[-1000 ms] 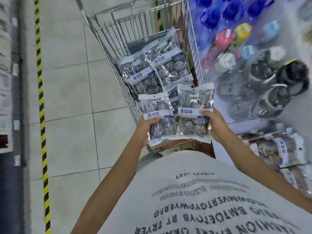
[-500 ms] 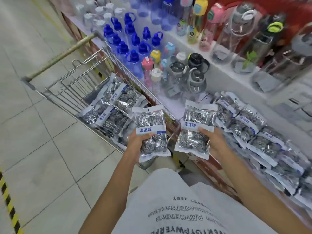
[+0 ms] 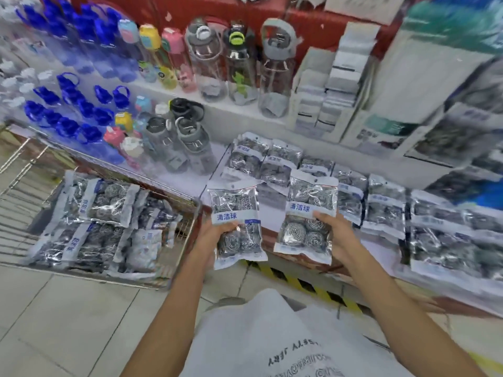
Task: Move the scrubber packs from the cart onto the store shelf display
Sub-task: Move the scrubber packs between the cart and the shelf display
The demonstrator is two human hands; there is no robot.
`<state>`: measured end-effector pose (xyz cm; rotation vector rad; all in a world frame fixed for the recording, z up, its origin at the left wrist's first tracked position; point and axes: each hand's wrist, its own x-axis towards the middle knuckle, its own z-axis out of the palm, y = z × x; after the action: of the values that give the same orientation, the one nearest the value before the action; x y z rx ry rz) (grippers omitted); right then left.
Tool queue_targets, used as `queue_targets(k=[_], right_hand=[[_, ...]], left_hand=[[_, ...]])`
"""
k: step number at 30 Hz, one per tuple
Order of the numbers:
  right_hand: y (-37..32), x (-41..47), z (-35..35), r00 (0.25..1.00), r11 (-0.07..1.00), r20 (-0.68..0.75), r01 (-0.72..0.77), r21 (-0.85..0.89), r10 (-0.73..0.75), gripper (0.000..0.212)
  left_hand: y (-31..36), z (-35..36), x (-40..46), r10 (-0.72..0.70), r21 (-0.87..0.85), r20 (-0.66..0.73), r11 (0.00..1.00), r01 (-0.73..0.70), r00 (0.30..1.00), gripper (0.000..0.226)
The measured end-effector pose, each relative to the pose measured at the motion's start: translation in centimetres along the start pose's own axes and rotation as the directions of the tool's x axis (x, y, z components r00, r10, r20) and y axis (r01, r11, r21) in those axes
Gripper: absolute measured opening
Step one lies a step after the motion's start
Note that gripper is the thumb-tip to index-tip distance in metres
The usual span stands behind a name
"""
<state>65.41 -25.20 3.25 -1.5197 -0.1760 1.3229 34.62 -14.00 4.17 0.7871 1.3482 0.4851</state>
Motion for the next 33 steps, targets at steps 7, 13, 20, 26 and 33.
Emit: queue_targets(k=[7, 13, 20, 26, 33], right_hand=[[-1.4, -4.1, -11.5, 0.973, 0.992, -0.225, -0.015, 0.128, 0.043, 0.080], [-2.2, -3.9, -18.3, 0.961, 0.987, -0.264, -0.041, 0.155, 0.081, 0.045], [-4.4, 0.0, -21.4, 0.935, 0.984, -0.334, -0.069, 0.165, 0.122, 0.039], [-6.7, 5.0, -23.3, 0.921, 0.987, -0.362, -0.111, 0.114, 0.145, 0.092], [-8.3, 10.2, -24.3, 0.899, 0.981, -0.402, -0.195, -0.008, 0.175, 0.085]], left_hand=[[-2.3, 12.5, -1.5, -0.050, 0.029, 0.110, 0.998, 0.047, 0.993, 0.047], [-2.5, 20.1, -0.2, -0.064, 0.092, 0.152, 0.994, 0.051, 0.986, 0.047], [-0.3, 27.0, 4.1, -0.044, 0.192, 0.229, 0.981, -0.001, 0.972, 0.046], [0.4, 31.5, 12.0, -0.121, 0.317, 0.202, 0.947, 0.052, 0.972, 0.119], [3.1, 36.4, 13.5, -0.111, 0.386, 0.196, 0.922, 0.027, 0.974, 0.095]])
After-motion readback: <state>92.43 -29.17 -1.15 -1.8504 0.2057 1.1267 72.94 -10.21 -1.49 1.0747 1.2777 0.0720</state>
